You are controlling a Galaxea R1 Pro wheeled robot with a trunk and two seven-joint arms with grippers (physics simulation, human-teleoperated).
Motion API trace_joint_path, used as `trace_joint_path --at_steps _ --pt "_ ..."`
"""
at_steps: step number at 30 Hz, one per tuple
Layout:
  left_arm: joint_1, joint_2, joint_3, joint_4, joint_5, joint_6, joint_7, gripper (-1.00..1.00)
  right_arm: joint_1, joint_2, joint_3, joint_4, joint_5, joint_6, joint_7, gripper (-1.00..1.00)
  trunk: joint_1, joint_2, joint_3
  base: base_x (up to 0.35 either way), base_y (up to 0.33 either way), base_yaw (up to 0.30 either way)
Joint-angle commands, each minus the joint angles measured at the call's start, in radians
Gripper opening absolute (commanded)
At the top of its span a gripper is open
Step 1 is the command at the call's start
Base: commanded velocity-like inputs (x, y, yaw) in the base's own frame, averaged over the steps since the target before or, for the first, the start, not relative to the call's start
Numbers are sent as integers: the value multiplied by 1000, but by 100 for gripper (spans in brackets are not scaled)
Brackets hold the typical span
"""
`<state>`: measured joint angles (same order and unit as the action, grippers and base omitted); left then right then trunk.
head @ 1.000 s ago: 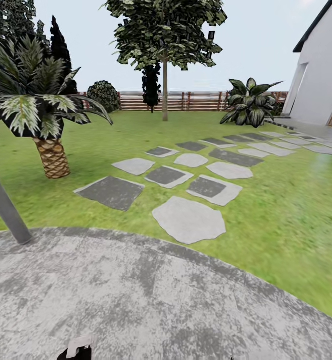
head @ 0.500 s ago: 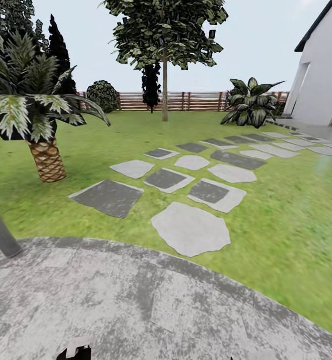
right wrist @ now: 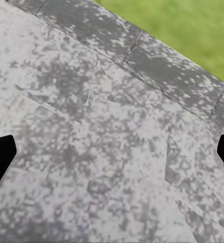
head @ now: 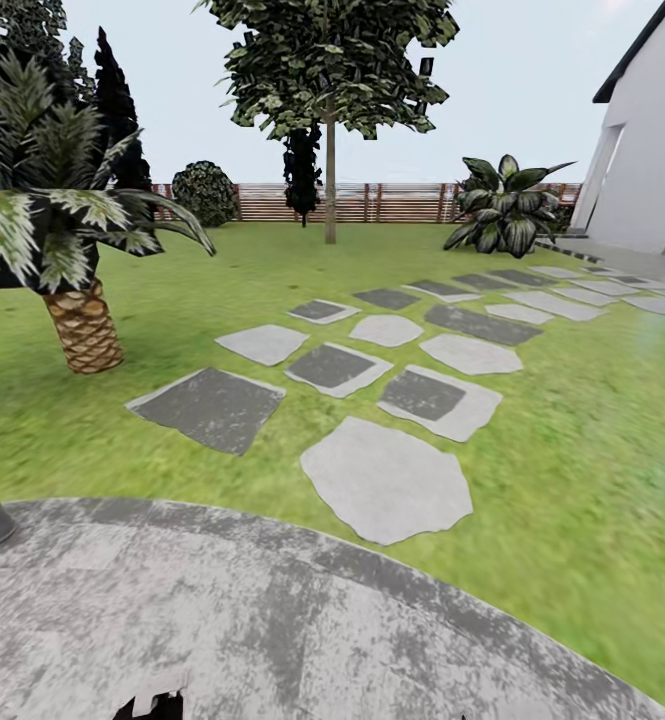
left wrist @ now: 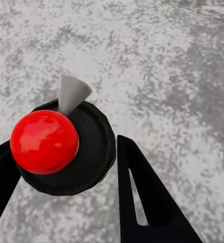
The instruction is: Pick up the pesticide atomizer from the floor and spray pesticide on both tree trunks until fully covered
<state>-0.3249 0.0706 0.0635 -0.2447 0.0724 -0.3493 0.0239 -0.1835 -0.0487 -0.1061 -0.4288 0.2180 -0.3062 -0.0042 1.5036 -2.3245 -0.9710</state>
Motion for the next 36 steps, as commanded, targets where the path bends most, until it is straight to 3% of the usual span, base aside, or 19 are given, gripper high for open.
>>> trace_joint_path --at_steps 1,36 --pt "-1 0 -1 1 7 -3 -1 -100 -1 0 -6 1 11 -4 0 100 0 0 -1 339 0 0" --pt "0 -2 -1 1 7 -4 -1 -100 -1 1 -7 -1 11 -4 -1 100 0 0 -10 339 0 -17"
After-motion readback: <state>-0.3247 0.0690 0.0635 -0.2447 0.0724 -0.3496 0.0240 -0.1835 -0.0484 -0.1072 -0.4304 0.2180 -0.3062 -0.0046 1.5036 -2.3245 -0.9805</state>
